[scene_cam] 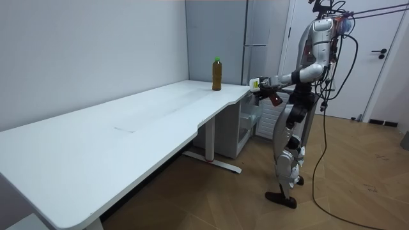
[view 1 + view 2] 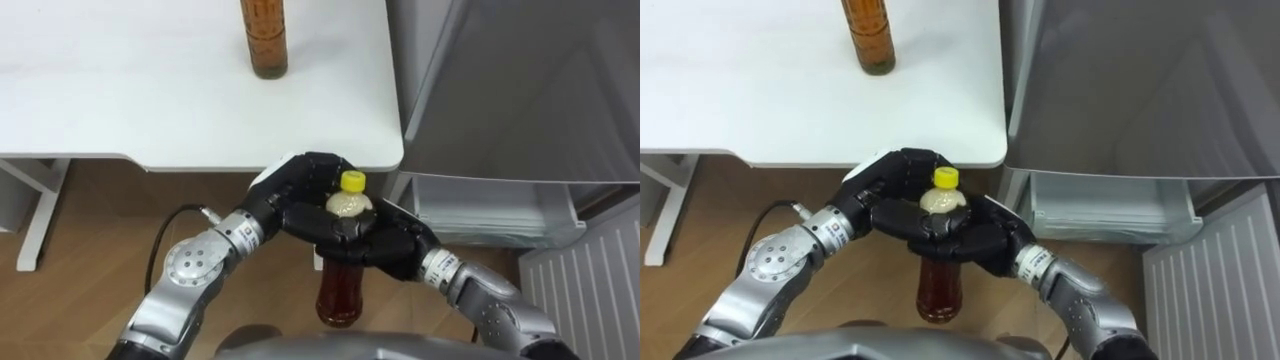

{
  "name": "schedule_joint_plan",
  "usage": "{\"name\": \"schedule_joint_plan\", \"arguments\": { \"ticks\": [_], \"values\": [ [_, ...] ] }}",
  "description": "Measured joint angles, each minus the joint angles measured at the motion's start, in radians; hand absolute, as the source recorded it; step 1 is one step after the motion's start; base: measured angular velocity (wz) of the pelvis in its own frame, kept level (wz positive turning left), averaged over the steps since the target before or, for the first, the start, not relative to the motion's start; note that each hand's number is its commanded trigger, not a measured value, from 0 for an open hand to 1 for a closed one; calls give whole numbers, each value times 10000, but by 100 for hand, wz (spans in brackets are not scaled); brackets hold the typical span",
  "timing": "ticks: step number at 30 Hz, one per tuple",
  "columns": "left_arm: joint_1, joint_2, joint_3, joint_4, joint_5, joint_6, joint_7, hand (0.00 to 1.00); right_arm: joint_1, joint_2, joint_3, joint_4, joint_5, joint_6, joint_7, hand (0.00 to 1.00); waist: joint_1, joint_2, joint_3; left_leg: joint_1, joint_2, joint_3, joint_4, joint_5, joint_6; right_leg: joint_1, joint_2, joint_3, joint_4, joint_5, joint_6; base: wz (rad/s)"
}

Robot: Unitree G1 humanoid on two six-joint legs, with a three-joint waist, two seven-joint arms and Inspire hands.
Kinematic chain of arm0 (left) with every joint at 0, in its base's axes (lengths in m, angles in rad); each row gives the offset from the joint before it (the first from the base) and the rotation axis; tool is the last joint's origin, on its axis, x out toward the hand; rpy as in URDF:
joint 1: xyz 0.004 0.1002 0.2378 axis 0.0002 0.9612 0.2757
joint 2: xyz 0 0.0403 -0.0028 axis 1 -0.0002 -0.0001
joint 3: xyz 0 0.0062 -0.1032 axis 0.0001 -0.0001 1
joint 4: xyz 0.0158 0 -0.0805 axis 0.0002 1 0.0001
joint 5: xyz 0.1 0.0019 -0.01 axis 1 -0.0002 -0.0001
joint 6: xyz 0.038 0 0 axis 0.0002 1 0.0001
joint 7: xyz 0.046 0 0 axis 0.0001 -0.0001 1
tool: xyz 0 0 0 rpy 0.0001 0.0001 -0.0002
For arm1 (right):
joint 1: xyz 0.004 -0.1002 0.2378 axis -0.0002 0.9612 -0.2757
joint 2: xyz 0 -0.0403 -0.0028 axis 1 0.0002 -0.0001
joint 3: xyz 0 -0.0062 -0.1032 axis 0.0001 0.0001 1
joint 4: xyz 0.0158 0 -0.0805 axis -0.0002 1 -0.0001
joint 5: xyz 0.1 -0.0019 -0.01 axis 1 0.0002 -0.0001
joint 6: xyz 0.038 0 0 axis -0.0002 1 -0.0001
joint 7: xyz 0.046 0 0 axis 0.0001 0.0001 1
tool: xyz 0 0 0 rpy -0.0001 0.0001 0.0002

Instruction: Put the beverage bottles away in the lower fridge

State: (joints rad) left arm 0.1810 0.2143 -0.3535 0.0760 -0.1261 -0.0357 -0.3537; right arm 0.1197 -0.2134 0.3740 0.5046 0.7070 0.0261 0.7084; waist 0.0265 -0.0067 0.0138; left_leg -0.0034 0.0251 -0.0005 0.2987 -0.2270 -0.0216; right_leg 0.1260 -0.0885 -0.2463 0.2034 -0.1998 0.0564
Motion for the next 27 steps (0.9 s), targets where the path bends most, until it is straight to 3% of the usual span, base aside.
{"name": "schedule_joint_plan", "arguments": {
  "ticks": [6, 12, 17, 27],
  "values": [
    [0, 37, -41, 0, 0, 0, 181, 100, -2, -29, 195, 0, -3, -55, 46, 0, 42, -97, 55, 138, 3, 67, -71, 0, 0, 100, -3, 89, 0, 0, 0, -2],
    [-2, 35, -42, -6, 0, 0, 193, 100, -2, -18, 199, 0, -2, -63, 47, 0, 27, -120, 53, 151, 5, 108, -67, 0, 1, 100, -4, 130, 0, 0, 0, 0],
    [-2, 36, -40, -146, 1, 0, 231, 100, -2, -10, 260, 29, -1, -282, 67, 0, 20, -150, 44, 147, 6, 110, -54, 0, 1, 95, -3, 131, 0, 0, 0, 0],
    [-3, 86, -34, -1200, 1, 0, 475, 100, -4, -25, 254, 29, 128, -495, 286, 0, -210, -180, 31, 101, 8, 84, 60, -2, 3, 116, 0, 115, 12, 3, -6, 0]
  ]
}}
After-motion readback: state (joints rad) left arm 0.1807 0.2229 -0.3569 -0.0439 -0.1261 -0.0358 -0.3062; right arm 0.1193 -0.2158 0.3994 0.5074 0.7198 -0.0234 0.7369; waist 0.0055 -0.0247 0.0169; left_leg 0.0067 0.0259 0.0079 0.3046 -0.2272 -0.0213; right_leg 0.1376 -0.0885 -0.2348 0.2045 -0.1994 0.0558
